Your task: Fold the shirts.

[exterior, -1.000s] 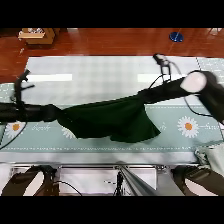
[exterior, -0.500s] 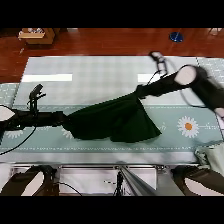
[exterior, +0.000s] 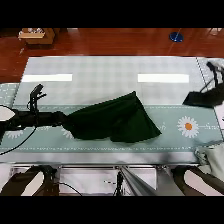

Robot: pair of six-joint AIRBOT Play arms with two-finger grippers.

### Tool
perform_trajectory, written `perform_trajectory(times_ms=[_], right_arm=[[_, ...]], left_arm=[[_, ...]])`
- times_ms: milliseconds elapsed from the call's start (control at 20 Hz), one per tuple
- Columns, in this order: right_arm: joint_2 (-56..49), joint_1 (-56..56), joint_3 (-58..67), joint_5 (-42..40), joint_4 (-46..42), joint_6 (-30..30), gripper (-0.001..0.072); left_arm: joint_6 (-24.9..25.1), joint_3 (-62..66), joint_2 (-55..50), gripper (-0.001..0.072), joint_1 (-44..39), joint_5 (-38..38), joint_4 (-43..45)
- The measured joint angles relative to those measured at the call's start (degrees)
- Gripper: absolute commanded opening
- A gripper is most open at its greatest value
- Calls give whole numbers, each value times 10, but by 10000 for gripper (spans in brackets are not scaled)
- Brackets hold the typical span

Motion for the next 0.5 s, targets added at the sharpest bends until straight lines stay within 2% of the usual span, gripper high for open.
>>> perform_trajectory(times_ms=[200,500], right_arm=[[2,-66,-113,10,85,-61,584],[2,-87,-231,1,169,-125,582]], left_arm=[[2,0,-1,30,0,0,0],[2,0,-1,30,0,0,0]])
